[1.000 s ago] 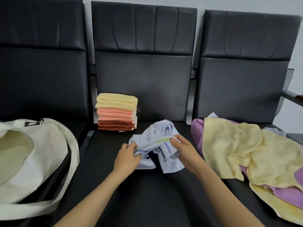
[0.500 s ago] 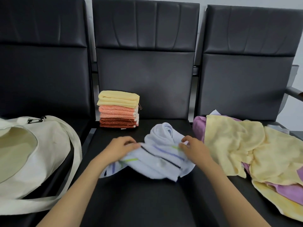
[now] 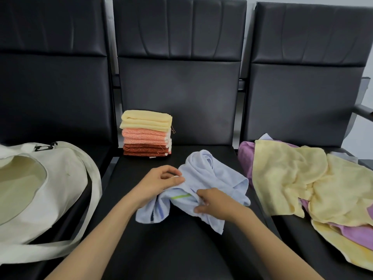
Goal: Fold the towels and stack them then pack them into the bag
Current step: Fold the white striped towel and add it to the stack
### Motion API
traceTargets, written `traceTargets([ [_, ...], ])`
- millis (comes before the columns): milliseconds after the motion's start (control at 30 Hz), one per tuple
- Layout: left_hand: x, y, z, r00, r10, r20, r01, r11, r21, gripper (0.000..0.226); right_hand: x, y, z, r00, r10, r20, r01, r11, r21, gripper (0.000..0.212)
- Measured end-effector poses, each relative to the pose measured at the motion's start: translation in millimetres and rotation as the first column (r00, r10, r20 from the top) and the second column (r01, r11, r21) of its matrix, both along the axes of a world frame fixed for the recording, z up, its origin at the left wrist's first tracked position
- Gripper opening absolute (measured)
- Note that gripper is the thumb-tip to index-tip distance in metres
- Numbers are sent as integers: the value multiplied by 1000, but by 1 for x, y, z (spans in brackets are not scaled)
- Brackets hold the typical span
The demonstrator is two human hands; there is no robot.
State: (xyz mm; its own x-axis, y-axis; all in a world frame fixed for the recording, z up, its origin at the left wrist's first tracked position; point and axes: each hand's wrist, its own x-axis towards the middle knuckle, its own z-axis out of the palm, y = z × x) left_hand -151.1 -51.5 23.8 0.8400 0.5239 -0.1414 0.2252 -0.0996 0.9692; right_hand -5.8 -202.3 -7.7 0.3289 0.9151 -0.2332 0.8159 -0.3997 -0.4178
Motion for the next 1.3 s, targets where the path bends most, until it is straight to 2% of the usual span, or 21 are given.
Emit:
traceTargets([
  [67,-4,6,1,993,-93,-78,95,995,17,45,12,-6,4,990,-47,-136,57,996,64,43],
  [133,-5,11,0,970,-145,-194,167,981,101,55,22,-11,9,959,-80,-273,119,984,133,42],
  [233,-2,12,-7,884,-48,-465,264,872,412,34,31,-14,19,877,-78,-475,205,954,221,37],
  [267,-1,12,-10,858,-9,-513,283,842,459,27,33,-15,23,850,-73,-522,235,939,250,34],
  [333,-1,10,-11,870,-2,-493,252,862,440,26,32,-18,32,796,-90,-598,318,903,287,29],
  [433,-1,9,-5,957,5,-291,113,915,387,28,31,-23,38,734,-96,-672,390,870,302,21],
  [533,1,8,1,996,45,-77,-11,918,396,13,37,-29,41,787,-97,-609,363,871,331,21],
  [600,2,8,6,999,54,-4,-49,936,348,8,42,-33,42,823,-113,-557,347,876,334,24],
  [633,1,9,9,999,37,-18,-28,940,340,11,44,-35,40,817,-133,-561,365,872,326,25],
  [700,1,11,8,986,-39,-161,103,907,407,16,44,-35,37,782,-188,-594,434,848,303,25],
  [767,1,11,2,923,-76,-378,278,810,517,16,43,-33,33,795,-226,-562,451,841,300,26],
  [833,1,11,-7,870,-87,-485,390,722,572,18,41,-32,36,850,-220,-479,381,885,269,28],
  [867,1,12,-11,874,-116,-473,406,709,577,17,39,-33,37,880,-217,-423,326,923,205,30],
  [900,-1,11,-12,891,-147,-430,389,736,554,15,39,-34,37,904,-214,-371,267,959,97,39],
  [967,-3,6,-9,929,-160,-333,301,851,431,7,35,-37,35,945,-187,-269,159,980,-123,71],
  [1000,-3,3,-7,943,-154,-294,265,884,386,7,33,-37,31,964,-156,-215,115,975,-193,73],
  [1067,-1,-1,-6,955,-152,-254,239,902,360,12,29,-36,22,991,-83,-102,56,969,-241,48],
  [1133,1,-1,-10,944,-177,-277,271,896,352,14,25,-33,17,999,-38,-15,32,961,-274,50],
  [1267,-4,2,-19,831,-209,-516,432,828,359,57,23,-24,3,998,30,59,-17,979,-203,50],
  [1300,-5,2,-20,792,-206,-575,469,808,357,56,24,-23,2,997,35,65,-24,985,-171,44],
])
